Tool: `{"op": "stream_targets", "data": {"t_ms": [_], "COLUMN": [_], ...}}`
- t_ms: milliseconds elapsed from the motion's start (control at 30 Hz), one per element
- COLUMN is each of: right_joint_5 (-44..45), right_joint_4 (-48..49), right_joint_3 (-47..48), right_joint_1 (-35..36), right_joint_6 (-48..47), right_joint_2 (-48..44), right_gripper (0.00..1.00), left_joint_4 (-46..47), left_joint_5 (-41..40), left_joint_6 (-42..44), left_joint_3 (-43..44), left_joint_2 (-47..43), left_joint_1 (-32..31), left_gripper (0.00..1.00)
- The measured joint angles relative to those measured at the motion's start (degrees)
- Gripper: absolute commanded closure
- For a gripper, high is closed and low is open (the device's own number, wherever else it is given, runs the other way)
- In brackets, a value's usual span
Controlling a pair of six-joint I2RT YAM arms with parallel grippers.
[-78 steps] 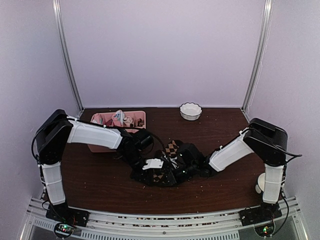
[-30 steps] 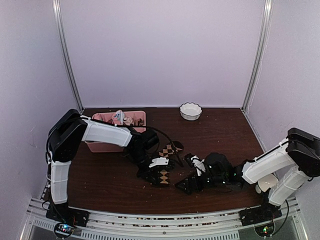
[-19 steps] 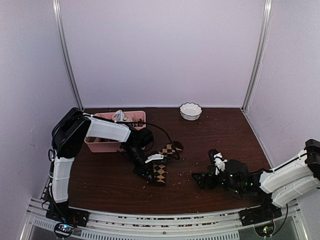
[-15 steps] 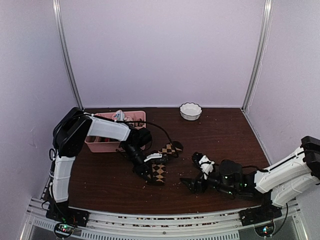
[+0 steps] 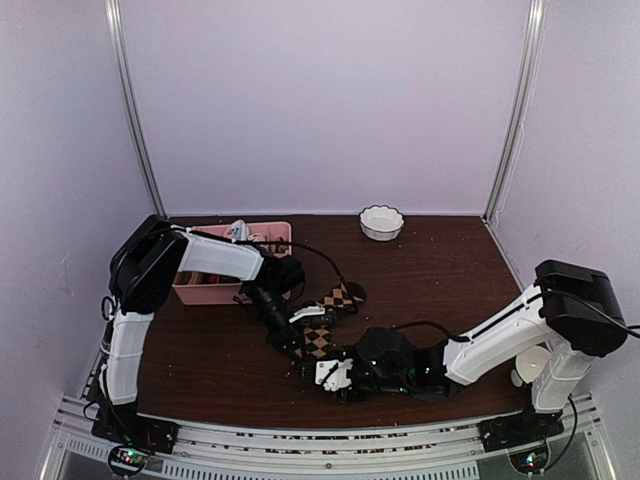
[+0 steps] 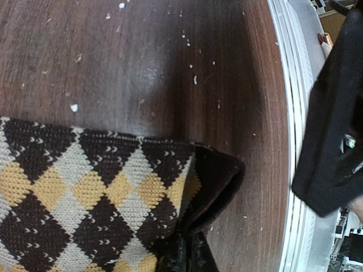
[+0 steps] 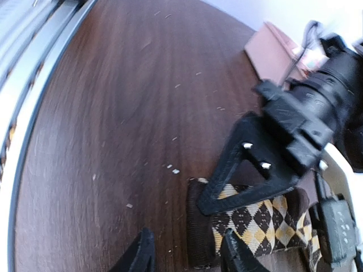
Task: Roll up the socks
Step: Roll the sock at the center of the board.
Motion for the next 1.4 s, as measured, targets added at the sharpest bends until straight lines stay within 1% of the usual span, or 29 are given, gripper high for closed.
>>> {"op": "stream_targets", "data": {"t_ms": [100,200,367,833,1133,1167,1267,1400], "right_joint_5": [-0.42,-1.05,-1.07,0.35,0.37,0.35,-0.02,-2.29], "right_joint_4": [-2.58,-4.9,-5.27,-2.8,-3.06,-3.13,-3.21,-4.85], "right_joint_3": [0.7,0.7,1.64,5.62,6.97,6.97,7.13,8.48], "right_joint_1": [0.61,0.76,0.37,-1.29,-3.04,-3.06,-3.39,-5.05], "right_joint_6": [-3.93,-6.88,-9.29,-10.51,-9.11,-8.76,-7.06,-3.63], "right_joint_2": [1.53,2.36,4.61,9.07,10.32,10.36,10.58,11.1], "right_gripper": [0.7,0.73,0.74,0.76,0.83,0.84,0.86,0.91], "left_joint_4": [-0.17,-0.72,-1.79,-2.58,-3.43,-3.43,-3.48,-3.91], "left_joint_5": [0.0,0.02,0.61,1.55,1.55,1.53,1.46,1.46], "left_joint_6": [0.0,0.0,0.02,0.15,0.59,0.63,0.94,1.62], "left_joint_3": [0.13,0.61,1.44,1.97,2.6,2.6,2.62,2.56], "left_joint_2": [0.07,0.42,1.2,1.81,2.21,2.21,2.21,1.86], "left_joint_1": [0.0,0.0,0.11,0.31,0.31,0.31,0.31,0.39], "left_gripper": [1.0,1.0,1.0,1.0,1.0,0.99,0.88,0.86]}}
